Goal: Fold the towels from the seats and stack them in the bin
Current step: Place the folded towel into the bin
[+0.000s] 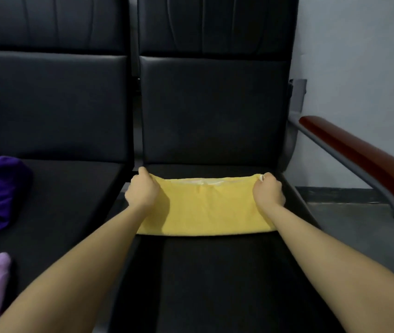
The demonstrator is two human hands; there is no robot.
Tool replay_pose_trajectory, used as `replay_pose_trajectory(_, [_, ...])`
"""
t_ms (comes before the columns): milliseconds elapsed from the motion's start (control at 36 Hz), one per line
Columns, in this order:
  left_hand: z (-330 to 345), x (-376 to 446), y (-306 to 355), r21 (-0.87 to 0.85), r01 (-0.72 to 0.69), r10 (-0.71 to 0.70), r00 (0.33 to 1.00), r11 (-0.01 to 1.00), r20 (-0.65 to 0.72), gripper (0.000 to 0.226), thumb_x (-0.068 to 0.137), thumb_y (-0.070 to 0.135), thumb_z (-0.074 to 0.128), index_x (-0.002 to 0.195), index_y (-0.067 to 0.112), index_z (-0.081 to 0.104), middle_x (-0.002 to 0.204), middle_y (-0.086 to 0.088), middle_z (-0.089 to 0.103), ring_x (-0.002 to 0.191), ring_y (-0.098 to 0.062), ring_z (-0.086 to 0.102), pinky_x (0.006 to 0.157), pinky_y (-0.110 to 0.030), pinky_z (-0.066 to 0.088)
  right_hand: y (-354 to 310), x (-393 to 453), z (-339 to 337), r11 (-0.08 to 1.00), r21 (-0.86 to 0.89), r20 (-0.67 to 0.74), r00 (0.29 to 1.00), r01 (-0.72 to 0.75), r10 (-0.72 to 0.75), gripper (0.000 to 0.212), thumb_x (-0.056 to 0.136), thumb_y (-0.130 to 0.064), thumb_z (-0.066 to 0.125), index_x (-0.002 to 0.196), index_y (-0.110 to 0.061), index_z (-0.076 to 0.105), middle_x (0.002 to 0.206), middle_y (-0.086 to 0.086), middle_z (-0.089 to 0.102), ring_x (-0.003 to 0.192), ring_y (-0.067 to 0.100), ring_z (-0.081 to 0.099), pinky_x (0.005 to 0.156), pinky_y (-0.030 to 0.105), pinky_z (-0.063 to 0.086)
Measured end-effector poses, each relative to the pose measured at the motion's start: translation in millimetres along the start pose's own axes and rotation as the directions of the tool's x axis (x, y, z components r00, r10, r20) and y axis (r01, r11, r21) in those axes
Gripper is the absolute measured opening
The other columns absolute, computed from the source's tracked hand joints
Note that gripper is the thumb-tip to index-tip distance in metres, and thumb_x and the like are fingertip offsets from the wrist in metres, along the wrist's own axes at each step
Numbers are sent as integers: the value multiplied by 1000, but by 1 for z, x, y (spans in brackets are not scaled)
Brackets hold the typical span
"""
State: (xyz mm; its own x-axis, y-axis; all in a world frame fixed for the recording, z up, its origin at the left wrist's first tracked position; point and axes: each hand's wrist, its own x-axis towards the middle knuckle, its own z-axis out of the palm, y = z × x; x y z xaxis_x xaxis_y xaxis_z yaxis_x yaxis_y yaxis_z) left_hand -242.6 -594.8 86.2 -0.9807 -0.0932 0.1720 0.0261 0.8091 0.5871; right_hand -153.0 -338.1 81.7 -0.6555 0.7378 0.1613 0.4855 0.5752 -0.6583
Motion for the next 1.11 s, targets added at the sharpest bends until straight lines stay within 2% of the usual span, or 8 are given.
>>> replay_pose_trajectory(250, [6,26,9,-35,-10,4,987,999,-161,17,100,19,31,105,6,41,94,-12,59,79,-30,54,69,-40,42,-16,14,21,988,103,-165,982,111,-93,9,101,-20,37,98,-14,43,92,4,53,79,19,54,67,34,42])
replay_pose_trajectory(306, [13,32,8,-19,20,-22,993,1000,-114,18,101,19,32,108,5,40,106,-15,58,90,-33,57,77,-44,43,-19,21,26,992,63,-159,982,112,-100,13,101,-20,39,108,-12,48,109,8,55,96,24,56,83,40,46])
replay_pose_trajectory(389, [24,33,5,141,62,-57,997,988,-43,43,99,36,39,124,1,39,127,-19,48,113,-37,50,91,-45,39,-17,23,32,970,-107,-159,959,219,-234,39,97,-21,48,134,-11,41,135,10,42,123,27,42,105,41,32])
replay_pose_trajectory(528, [32,19,-3,401,126,-166,984,907,66,72,91,49,43,139,-3,29,137,-19,38,126,-35,37,103,-41,30,-12,6,37,814,-127,168,822,566,-545,46,97,-29,46,142,-25,35,143,-1,31,131,23,31,108,36,23])
replay_pose_trajectory(694, [23,-7,-8,525,116,-194,976,843,95,53,92,40,38,128,1,43,126,-14,47,114,-30,45,91,-36,34,-4,-15,46,684,-175,578,636,708,-510,51,101,-49,25,150,-37,18,159,-10,11,146,12,8,117,34,6])
replay_pose_trajectory(889, [15,-33,-14,537,-27,-21,996,843,83,28,99,16,34,118,3,48,125,-16,52,113,-30,52,92,-34,38,-1,-35,42,639,-285,617,647,715,-448,55,99,-56,14,151,-39,7,160,-11,3,147,13,2,120,37,2])
replay_pose_trajectory(1056, [6,-42,-12,460,-138,151,989,877,9,10,96,3,34,99,7,43,103,-12,61,88,-30,63,61,-29,38,-3,-49,40,643,-330,615,674,692,-409,61,95,-63,13,151,-39,6,160,-9,2,147,16,1,119,41,2])
replay_pose_trajectory(1111, [-1,-44,-9,394,-174,196,980,903,-18,9,97,7,35,99,6,44,99,-11,60,84,-31,61,63,-36,47,-6,-55,42,652,-343,623,683,677,-381,64,94,-66,13,151,-40,6,161,-8,1,148,17,0,118,44,1])
